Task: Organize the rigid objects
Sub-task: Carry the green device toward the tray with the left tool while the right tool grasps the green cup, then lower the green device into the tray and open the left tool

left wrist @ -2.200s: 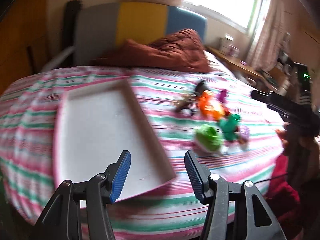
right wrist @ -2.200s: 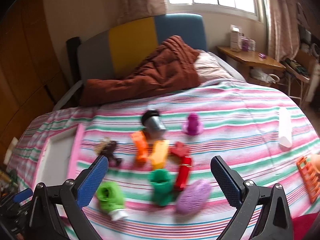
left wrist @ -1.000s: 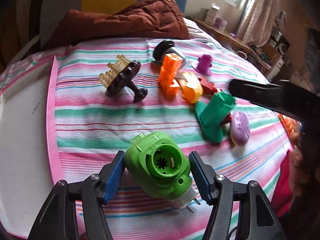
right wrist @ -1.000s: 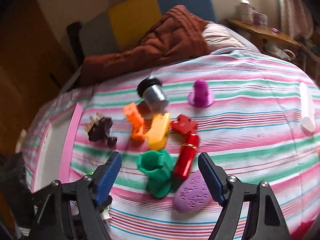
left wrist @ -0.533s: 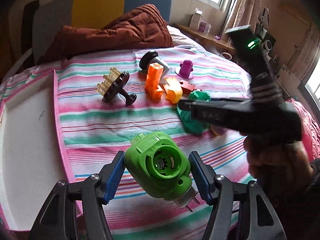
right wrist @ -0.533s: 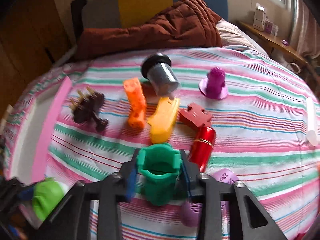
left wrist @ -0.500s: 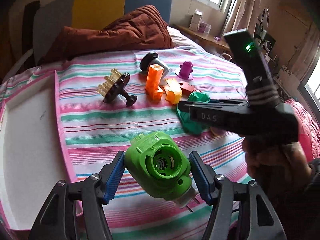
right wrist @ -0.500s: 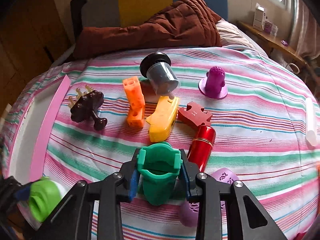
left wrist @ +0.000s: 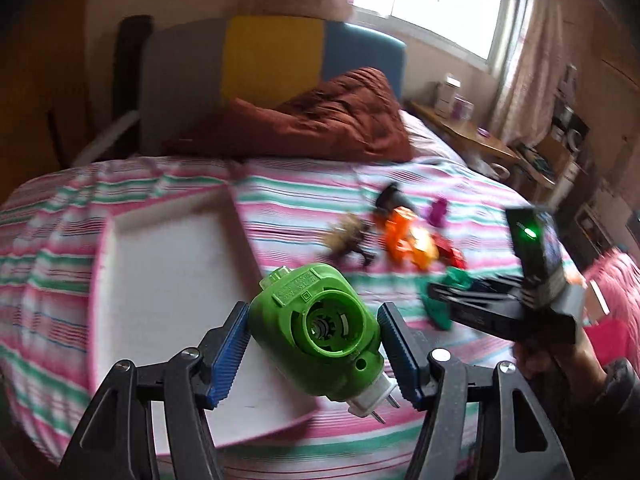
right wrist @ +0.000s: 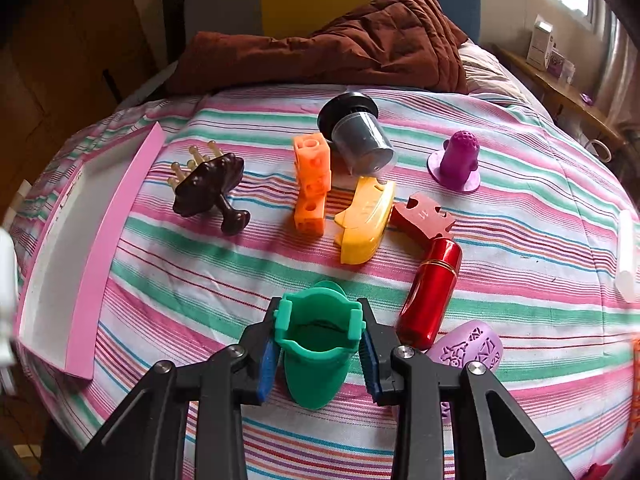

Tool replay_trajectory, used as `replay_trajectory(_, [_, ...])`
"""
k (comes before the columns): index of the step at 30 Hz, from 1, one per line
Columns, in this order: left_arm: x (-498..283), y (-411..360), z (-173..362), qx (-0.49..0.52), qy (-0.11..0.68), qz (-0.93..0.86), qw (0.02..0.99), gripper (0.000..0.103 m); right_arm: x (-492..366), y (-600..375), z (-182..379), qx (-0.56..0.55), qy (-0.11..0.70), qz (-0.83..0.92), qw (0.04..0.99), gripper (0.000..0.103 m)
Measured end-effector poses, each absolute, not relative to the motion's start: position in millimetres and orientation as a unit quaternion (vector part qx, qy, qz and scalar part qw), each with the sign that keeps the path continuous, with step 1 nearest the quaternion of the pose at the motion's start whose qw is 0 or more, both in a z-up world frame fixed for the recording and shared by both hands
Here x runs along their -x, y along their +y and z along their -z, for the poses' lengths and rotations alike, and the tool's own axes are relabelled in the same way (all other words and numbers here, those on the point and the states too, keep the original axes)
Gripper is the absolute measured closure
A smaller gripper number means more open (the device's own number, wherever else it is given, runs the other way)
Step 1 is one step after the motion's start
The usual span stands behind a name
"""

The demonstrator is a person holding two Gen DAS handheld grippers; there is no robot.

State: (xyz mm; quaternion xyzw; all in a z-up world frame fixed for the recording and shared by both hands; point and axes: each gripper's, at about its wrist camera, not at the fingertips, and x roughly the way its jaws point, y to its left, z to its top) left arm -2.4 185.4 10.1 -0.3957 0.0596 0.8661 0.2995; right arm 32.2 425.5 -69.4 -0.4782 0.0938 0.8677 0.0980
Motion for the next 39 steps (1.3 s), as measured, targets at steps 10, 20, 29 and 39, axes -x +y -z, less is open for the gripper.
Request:
replay_trajectory(10, [60,131,1,0.408,0.062,-0.880,0.234,0.038,-33,425,70,0.476,0.088,-0.869,0.101,0.068])
replay_trajectory(20, [141,102,25,0.434,0.054,-0.876,0.205,0.038,-33,425,70,0.476,0.082,-0.870,0.100,0.068])
replay_trajectory(29, [197,110,50,0.445,0.104,-0.870,0.184,0.038,-33,425,70,0.476,0.080,-0.870,0.100,0.068])
replay_trajectory(39, [220,108,59,0.452,0.106,-0.869,0.171,0.033,-31,424,68,0.478,0.077,-0.869,0.100,0.068])
